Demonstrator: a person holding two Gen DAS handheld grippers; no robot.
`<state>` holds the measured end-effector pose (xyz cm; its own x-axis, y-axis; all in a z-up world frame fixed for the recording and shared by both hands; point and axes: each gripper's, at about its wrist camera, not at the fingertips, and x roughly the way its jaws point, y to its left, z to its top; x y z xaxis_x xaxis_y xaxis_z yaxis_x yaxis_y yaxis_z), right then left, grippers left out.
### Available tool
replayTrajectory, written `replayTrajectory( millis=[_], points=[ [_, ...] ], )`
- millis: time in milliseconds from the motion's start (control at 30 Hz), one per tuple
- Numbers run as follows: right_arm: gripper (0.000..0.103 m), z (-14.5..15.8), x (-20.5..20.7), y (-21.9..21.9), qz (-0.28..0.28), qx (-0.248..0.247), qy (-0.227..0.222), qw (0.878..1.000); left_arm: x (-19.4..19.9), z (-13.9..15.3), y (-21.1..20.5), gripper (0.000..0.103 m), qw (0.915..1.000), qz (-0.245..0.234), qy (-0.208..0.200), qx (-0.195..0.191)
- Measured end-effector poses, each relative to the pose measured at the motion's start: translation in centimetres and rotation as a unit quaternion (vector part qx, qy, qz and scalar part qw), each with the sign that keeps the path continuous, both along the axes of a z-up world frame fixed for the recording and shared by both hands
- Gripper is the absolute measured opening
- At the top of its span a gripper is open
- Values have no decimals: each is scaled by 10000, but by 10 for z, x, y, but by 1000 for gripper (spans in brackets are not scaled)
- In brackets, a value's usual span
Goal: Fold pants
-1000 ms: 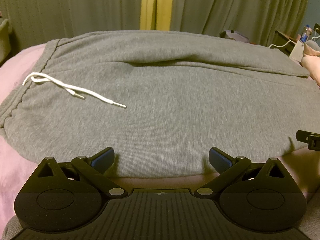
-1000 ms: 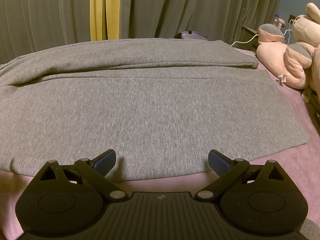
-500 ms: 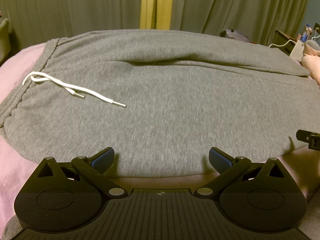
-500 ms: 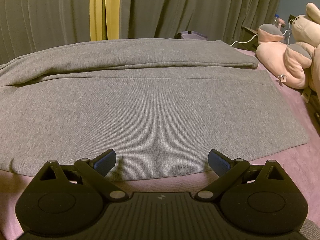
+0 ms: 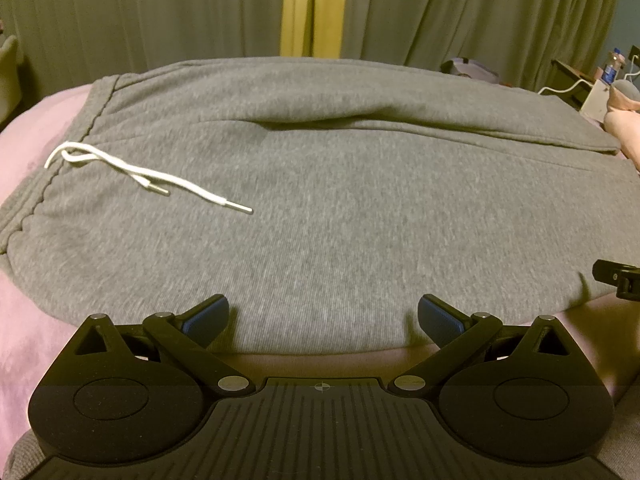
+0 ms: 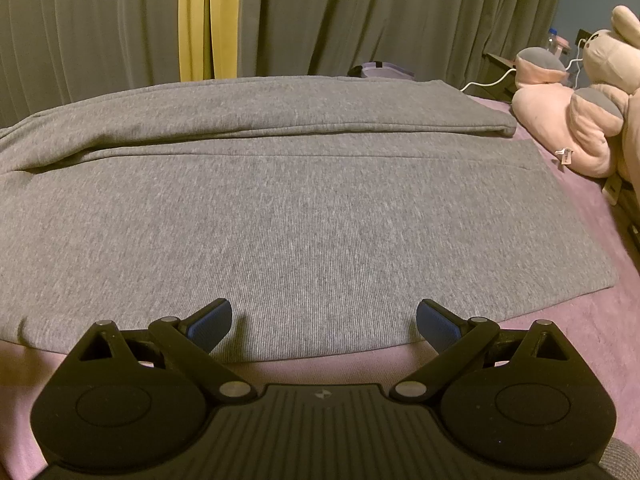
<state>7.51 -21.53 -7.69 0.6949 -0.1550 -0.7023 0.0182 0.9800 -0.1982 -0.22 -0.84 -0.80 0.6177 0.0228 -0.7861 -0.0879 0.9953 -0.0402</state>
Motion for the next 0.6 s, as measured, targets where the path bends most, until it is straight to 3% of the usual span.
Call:
replayTrajectory(
  millis=[600],
  points=[
    [99,-1,1,-1,-23,37,25,10000,6,0,0,103,9999,-3,114,-3]
  ],
)
